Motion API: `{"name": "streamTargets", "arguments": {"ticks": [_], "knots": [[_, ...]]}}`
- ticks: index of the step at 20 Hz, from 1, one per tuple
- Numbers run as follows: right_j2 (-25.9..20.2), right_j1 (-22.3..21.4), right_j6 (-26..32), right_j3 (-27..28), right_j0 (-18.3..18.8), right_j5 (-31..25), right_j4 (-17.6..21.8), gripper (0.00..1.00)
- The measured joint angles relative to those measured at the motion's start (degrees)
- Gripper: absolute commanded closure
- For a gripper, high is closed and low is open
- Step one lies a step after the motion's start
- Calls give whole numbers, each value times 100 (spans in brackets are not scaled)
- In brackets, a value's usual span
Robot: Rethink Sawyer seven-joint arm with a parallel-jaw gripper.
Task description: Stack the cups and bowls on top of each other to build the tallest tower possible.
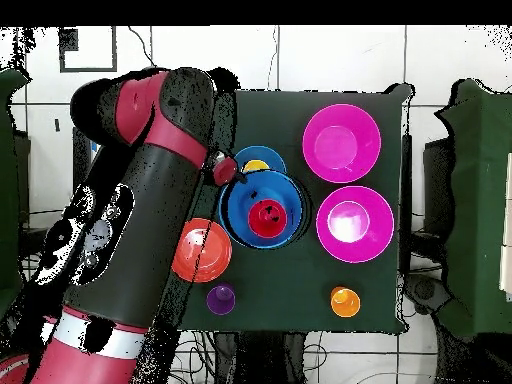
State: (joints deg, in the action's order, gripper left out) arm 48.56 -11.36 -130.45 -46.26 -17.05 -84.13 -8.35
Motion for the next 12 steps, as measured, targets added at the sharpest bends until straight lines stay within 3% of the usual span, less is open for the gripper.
{"name": "streamTargets", "arguments": {"ticks": [12], "knots": [[-21, 455, 0, 85, 16, -43, -1, 100]]}}
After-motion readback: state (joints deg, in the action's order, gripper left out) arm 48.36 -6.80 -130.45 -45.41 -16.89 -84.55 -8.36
